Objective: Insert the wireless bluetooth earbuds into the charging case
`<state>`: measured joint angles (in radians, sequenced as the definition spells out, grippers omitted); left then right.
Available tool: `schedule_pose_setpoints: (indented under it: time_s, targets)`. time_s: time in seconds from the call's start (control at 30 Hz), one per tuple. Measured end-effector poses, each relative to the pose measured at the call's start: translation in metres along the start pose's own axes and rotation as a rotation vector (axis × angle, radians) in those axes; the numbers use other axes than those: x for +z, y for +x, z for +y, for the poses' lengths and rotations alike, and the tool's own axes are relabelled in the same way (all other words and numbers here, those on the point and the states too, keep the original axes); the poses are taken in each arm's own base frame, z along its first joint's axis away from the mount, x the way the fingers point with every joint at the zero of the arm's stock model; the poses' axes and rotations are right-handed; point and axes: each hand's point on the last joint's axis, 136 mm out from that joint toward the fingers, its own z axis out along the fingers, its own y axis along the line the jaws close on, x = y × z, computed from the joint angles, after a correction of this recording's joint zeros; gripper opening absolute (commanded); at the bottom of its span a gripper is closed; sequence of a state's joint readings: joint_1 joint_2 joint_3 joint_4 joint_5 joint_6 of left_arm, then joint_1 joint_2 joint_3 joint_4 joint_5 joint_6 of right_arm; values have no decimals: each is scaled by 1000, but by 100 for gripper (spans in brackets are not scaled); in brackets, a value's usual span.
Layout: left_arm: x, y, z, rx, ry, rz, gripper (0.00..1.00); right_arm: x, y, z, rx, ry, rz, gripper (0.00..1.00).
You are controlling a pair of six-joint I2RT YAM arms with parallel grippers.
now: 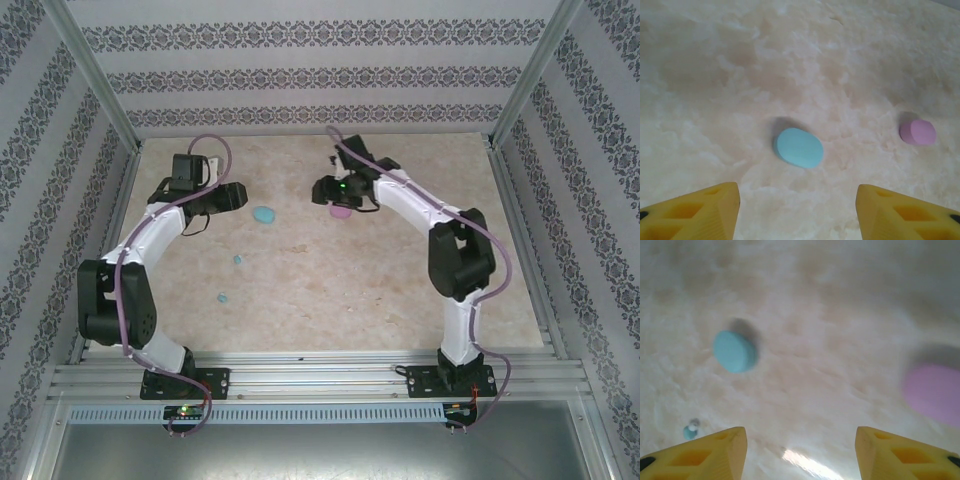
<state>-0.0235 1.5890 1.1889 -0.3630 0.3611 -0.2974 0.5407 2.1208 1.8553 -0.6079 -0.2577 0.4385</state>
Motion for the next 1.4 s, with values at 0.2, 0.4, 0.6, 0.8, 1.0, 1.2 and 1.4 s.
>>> schedule_pose_setpoints:
  time_s: [0.2,0.4,0.6,0.8,1.0,1.2,1.4]
  targets:
    - [11,11,26,-105,-23,53,63,57,-12,56,-189,-35,26,65]
    - [29,25,43,-179,-27,118,63,96,-12,53,-248,-2,59,77]
    - [35,30,40,-200,-2,143,62,110,-3,46,-266,11,82,82]
    - [38,34,41,-212,9,158,62,129,6,58,-296,0,74,85]
    - [37,33,43,-224,11,157,62,153,27,68,-327,-4,99,79]
    - [37,34,41,-229,24,162,62,156,27,65,-353,30,86,59]
    - [37,34,41,-232,28,164,62,156,27,61,-386,45,89,39]
